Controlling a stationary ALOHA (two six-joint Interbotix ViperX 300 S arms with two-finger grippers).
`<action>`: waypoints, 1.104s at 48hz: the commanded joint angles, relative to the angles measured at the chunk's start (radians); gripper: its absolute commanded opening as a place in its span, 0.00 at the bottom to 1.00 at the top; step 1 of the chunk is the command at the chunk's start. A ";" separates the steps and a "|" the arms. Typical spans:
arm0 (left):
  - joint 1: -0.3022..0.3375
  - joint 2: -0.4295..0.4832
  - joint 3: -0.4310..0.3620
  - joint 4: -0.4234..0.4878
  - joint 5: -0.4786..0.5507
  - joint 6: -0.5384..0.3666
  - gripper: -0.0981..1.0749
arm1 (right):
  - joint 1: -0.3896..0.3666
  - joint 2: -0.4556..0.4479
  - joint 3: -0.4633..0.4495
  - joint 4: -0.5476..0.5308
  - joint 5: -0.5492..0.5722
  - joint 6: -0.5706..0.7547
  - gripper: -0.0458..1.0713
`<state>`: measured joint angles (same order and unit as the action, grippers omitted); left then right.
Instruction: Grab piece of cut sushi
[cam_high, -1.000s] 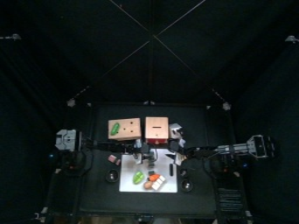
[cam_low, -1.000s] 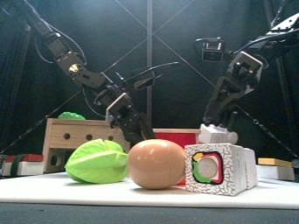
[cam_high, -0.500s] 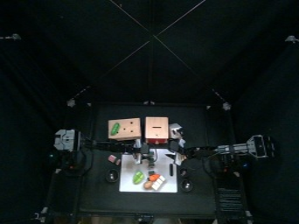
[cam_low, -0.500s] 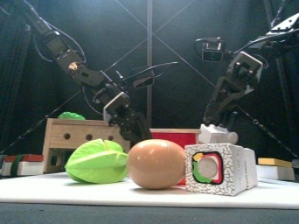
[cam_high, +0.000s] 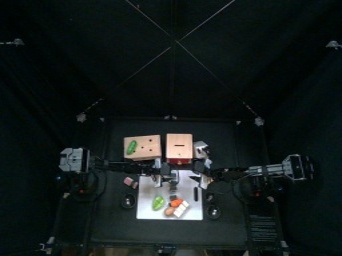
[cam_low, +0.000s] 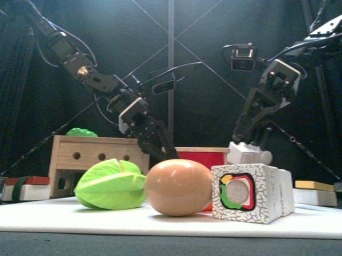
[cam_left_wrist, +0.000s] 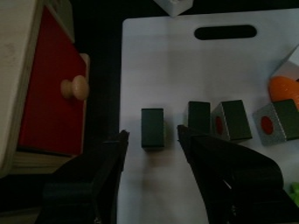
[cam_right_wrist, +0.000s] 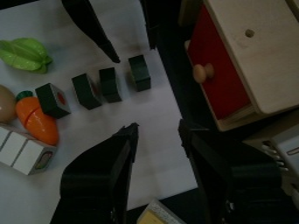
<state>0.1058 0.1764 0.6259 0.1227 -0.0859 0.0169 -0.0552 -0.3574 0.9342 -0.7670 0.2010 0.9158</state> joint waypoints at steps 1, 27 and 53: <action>0.003 -0.003 -0.025 0.002 -0.008 0.000 0.82 | -0.002 -0.009 -0.017 0.000 -0.006 0.000 0.76; 0.006 0.037 -0.041 0.002 -0.009 -0.002 0.80 | -0.002 0.008 -0.020 -0.003 -0.006 0.000 0.76; 0.002 0.006 -0.055 0.002 0.011 -0.003 0.56 | -0.002 0.009 -0.017 0.002 -0.006 0.000 0.76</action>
<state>0.1074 0.2286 0.5921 0.1243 -0.0782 0.0153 -0.0552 -0.3375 0.9342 -0.7670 0.2010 0.9158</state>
